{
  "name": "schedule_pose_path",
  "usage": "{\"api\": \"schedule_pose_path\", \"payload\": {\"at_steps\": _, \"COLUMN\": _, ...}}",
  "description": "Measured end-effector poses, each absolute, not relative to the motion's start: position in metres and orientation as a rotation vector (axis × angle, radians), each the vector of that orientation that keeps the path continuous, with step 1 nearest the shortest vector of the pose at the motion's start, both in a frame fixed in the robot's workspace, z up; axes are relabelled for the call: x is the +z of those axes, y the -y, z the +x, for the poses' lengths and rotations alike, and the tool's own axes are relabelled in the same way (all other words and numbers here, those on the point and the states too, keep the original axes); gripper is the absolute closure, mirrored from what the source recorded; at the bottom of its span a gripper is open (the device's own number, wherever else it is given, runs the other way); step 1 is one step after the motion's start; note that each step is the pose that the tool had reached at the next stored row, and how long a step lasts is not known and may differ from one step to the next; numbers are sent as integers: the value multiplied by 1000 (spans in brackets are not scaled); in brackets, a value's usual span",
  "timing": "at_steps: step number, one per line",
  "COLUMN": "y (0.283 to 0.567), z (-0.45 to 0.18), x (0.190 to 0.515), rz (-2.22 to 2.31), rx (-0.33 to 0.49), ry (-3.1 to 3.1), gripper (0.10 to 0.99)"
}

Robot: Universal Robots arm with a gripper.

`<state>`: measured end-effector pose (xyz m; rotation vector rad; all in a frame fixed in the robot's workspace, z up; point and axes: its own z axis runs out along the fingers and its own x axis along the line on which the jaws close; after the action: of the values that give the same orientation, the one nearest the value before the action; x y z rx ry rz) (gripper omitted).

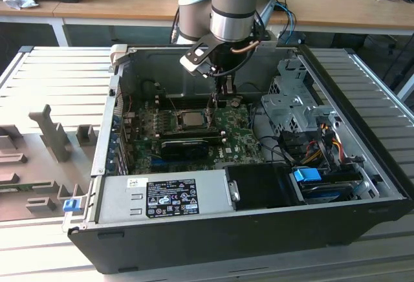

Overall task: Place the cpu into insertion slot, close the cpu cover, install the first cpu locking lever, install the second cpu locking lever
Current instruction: 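Close the cpu cover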

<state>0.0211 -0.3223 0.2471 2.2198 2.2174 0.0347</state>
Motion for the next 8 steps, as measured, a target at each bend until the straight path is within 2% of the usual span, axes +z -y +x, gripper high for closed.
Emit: {"api": "schedule_pose_path", "payload": {"at_steps": 8, "y": 322, "z": 20, "x": 247, "rz": 2220, "rx": 35, "ry": -2218, "gripper": 980}}
